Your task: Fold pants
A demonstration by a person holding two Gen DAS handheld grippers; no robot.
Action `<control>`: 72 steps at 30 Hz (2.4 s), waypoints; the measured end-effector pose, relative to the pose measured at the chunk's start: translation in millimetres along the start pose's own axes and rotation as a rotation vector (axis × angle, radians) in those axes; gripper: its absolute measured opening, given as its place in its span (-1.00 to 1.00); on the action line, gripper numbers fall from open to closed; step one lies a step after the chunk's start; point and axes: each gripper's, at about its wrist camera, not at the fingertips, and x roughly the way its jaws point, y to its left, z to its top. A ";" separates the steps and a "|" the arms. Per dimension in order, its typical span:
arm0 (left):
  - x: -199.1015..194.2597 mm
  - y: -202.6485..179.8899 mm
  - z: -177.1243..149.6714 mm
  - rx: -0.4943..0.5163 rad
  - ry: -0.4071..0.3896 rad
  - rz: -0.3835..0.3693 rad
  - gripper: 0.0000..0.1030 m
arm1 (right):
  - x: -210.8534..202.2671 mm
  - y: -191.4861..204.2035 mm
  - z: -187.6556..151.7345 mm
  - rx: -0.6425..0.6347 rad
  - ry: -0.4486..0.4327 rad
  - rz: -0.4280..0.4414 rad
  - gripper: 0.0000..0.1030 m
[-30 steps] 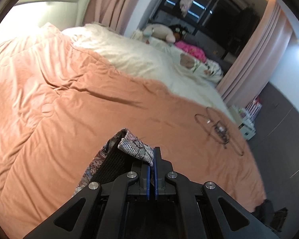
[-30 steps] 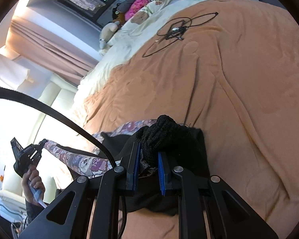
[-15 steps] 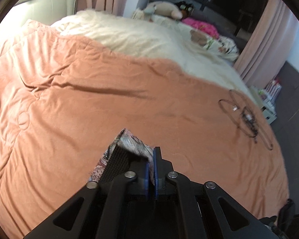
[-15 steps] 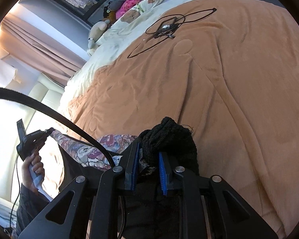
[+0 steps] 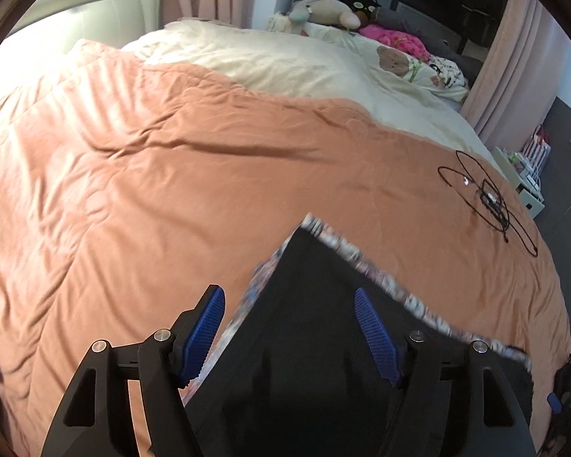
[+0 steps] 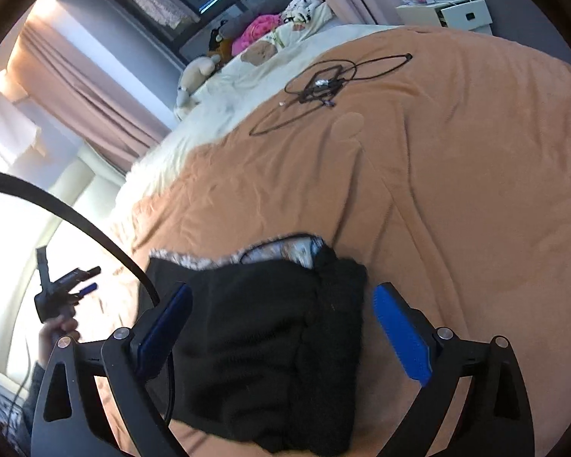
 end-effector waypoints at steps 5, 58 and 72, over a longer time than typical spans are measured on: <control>-23.3 18.1 -26.3 -0.016 0.001 0.008 0.42 | -23.3 -5.6 -4.3 0.000 0.051 -0.023 0.87; -41.3 112.6 -144.0 -0.342 0.042 -0.158 -0.84 | -21.3 -23.2 -26.1 0.040 0.176 0.045 -0.55; -110.8 135.9 -197.6 -0.394 0.044 -0.183 -0.84 | -49.8 -9.9 -18.3 -0.063 0.224 0.067 -0.68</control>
